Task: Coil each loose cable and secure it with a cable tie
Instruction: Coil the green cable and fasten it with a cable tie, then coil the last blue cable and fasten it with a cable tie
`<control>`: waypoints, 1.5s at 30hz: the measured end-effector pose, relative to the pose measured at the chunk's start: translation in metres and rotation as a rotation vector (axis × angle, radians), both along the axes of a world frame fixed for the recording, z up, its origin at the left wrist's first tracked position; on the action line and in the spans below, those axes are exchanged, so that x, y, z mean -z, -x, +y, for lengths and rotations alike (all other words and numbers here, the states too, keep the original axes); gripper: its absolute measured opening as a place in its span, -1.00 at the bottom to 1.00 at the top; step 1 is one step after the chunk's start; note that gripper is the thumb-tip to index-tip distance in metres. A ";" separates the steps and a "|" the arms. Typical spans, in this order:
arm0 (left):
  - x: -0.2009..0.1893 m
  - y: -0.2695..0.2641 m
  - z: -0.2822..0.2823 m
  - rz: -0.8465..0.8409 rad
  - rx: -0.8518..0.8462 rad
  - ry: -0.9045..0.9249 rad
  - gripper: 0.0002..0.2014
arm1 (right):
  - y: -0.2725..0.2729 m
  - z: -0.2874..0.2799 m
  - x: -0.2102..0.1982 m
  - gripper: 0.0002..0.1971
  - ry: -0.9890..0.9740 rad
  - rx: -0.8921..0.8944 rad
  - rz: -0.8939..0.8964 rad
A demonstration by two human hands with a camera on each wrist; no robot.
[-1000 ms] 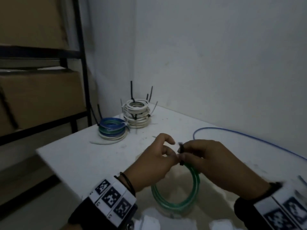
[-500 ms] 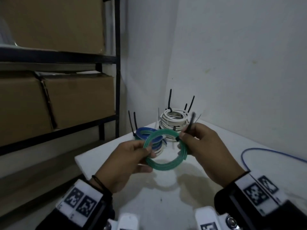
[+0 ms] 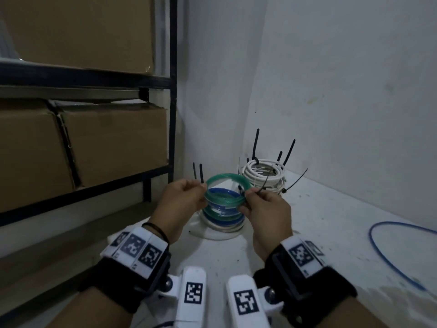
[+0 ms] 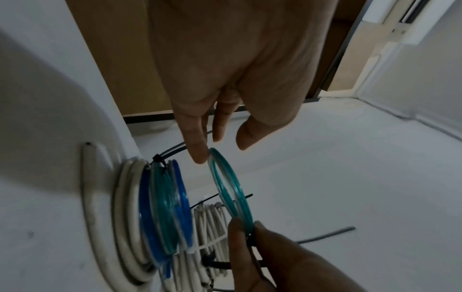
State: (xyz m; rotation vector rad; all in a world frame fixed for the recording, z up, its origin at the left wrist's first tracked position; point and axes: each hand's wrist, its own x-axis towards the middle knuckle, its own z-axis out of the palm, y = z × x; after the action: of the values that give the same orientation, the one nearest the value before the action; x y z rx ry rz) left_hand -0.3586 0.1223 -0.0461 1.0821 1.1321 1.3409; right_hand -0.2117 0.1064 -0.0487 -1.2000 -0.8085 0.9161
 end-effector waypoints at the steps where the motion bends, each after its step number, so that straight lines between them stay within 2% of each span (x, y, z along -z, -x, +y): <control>1: 0.003 0.000 0.002 0.039 -0.011 -0.012 -0.92 | 0.002 0.007 0.004 -0.87 0.017 0.040 -0.051; 4: 0.009 -0.002 0.008 0.141 -0.040 -0.027 -0.90 | 0.007 0.023 0.011 -0.89 0.039 0.091 -0.188; 7: 0.008 -0.004 0.009 0.181 -0.040 -0.046 -0.83 | 0.008 0.030 0.013 -0.77 0.034 0.124 -0.333; 11: 0.008 -0.007 0.010 0.237 -0.041 -0.069 -0.82 | 0.001 0.029 0.014 -0.80 0.044 0.173 -0.536; 18: 0.010 -0.009 0.010 0.371 0.021 -0.039 -0.88 | -0.010 0.026 0.023 -0.50 0.093 0.073 -0.658; 21: 0.007 -0.010 0.007 0.359 0.044 -0.019 -0.80 | -0.017 0.016 0.023 -0.66 0.077 -0.016 -0.688; 23: 0.004 -0.010 0.004 0.363 -0.018 -0.024 -0.74 | -0.026 0.005 0.023 -0.81 0.046 -0.050 -0.663; 27: -0.010 -0.020 -0.009 0.302 -0.158 -0.162 -0.91 | -0.063 -0.028 0.016 -0.79 0.061 -0.137 -0.883; 30: -0.020 -0.056 -0.028 0.293 -0.071 -0.195 -0.84 | -0.109 -0.060 0.008 -0.62 0.169 -0.200 -1.066; 33: -0.022 -0.110 -0.053 0.260 0.137 -0.145 -0.87 | -0.170 -0.087 0.008 -0.68 0.326 -0.187 -1.225; 37: -0.015 -0.181 -0.075 0.266 0.387 -0.053 -0.91 | -0.251 -0.102 0.019 -0.66 0.591 -0.049 -1.360; 40: -0.007 -0.223 -0.082 0.301 0.469 0.020 -0.94 | -0.284 -0.097 0.024 -0.56 0.699 -0.124 -1.415; 42: -0.003 -0.243 -0.086 0.337 0.487 0.050 -0.93 | -0.291 -0.091 0.027 -0.64 0.691 -0.167 -1.423; 45: 0.001 -0.261 -0.091 0.371 0.488 0.109 -0.91 | -0.298 -0.084 0.032 -0.82 0.620 -0.130 -1.400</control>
State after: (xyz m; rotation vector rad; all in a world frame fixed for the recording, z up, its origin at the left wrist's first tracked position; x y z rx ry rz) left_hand -0.0975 0.0314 -0.0473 1.4504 1.0930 0.7067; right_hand 0.0868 0.0229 -0.0804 -2.3998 -1.7694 0.2816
